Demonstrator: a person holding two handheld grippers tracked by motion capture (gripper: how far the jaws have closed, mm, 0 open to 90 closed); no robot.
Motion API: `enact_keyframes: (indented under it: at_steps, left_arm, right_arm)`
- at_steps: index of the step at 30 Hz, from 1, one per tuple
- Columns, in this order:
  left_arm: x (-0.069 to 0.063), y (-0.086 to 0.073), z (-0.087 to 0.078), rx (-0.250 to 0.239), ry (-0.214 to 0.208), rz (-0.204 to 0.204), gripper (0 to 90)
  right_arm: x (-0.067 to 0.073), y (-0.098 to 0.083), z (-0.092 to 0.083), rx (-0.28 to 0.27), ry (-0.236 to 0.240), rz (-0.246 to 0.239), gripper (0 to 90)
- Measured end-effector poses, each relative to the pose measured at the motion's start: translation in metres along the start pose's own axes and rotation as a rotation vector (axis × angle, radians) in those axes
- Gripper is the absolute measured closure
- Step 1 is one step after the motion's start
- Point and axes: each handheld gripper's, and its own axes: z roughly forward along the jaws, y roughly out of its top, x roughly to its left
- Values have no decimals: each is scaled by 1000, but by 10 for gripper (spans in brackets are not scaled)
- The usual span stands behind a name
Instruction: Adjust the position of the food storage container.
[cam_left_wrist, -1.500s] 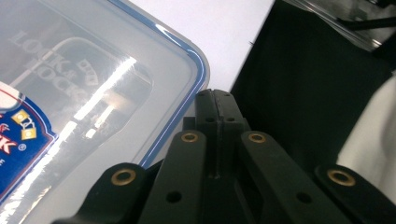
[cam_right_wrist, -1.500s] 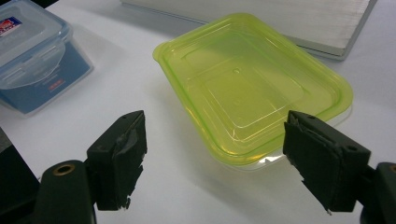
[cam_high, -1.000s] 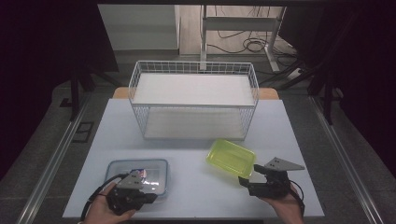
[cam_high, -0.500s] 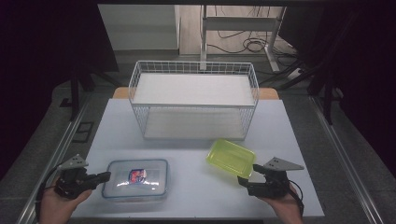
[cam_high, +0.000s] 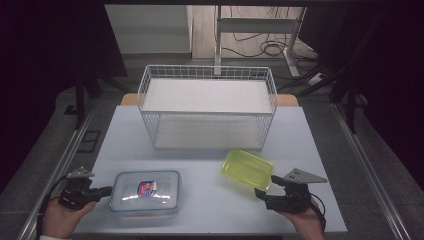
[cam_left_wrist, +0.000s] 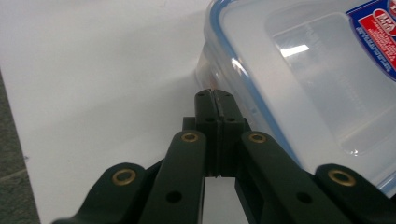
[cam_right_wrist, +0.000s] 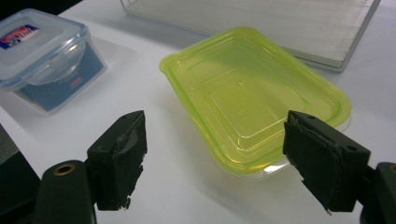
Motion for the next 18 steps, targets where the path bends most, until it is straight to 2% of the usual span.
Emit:
enact_keyframes:
  at_steps: [6,11,17,18]
  left_arm:
    - [-1,1,10,35,2,12,900]
    - [-3,1,14,35,-5,8,900]
    - [-12,6,20,33,-18,22,900]
    - [-18,9,24,29,-26,29,900]
  right_arm:
    - [1,0,1,3,7,-1,219]
    - [3,1,2,1,11,-3,219]
    - [7,3,3,-3,25,-1,218]
    - [8,3,3,-4,28,4,218]
